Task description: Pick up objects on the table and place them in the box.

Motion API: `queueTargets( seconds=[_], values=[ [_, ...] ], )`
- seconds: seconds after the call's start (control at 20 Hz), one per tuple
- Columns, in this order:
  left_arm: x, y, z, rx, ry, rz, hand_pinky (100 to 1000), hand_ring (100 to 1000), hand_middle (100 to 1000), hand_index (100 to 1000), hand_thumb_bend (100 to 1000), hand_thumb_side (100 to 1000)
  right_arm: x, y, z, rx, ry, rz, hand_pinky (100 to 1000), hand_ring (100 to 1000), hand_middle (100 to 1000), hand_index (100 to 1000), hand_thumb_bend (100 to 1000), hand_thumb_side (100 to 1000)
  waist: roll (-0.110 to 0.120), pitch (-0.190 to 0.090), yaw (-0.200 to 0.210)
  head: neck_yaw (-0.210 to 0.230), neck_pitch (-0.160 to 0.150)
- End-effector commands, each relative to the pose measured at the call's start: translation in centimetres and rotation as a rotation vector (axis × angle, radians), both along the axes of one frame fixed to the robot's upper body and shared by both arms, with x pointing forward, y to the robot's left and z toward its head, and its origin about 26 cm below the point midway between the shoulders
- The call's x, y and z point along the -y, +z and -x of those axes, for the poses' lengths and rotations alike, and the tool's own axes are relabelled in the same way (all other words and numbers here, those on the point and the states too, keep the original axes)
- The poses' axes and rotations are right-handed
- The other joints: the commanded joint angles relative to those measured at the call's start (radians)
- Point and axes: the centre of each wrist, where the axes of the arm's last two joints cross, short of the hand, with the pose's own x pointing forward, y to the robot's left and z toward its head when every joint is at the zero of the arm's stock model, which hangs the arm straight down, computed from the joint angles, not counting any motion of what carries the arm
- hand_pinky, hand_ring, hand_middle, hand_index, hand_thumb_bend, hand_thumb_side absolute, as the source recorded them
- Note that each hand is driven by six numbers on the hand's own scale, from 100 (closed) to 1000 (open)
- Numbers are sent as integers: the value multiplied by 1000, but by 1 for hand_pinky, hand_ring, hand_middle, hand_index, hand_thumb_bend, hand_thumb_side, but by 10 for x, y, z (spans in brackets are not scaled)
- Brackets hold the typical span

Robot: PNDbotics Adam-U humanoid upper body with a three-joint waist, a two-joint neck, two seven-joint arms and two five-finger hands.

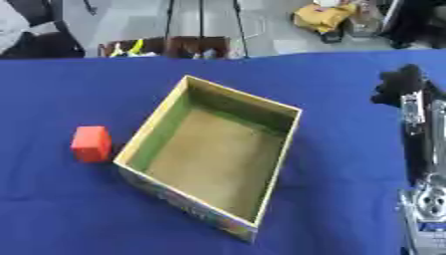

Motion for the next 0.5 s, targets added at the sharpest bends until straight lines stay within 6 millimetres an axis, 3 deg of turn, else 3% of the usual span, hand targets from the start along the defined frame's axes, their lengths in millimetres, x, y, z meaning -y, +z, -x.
queueTargets(
  seconds=[0.05, 0.5],
  values=[
    [-1, 8, 3, 32, -3, -21, 157, 324, 346, 588, 100, 862, 1, 10, 3, 36, 4, 25, 707, 575, 558, 705, 504, 1000, 0, -22, -1, 1, -4],
    [-2, 9, 2, 37, -5, -32, 164, 330, 353, 595, 100, 871, 1, 9, 3, 33, 1, 24, 711, 593, 561, 707, 503, 1000, 2, -19, -3, -36, 47]
  ],
)
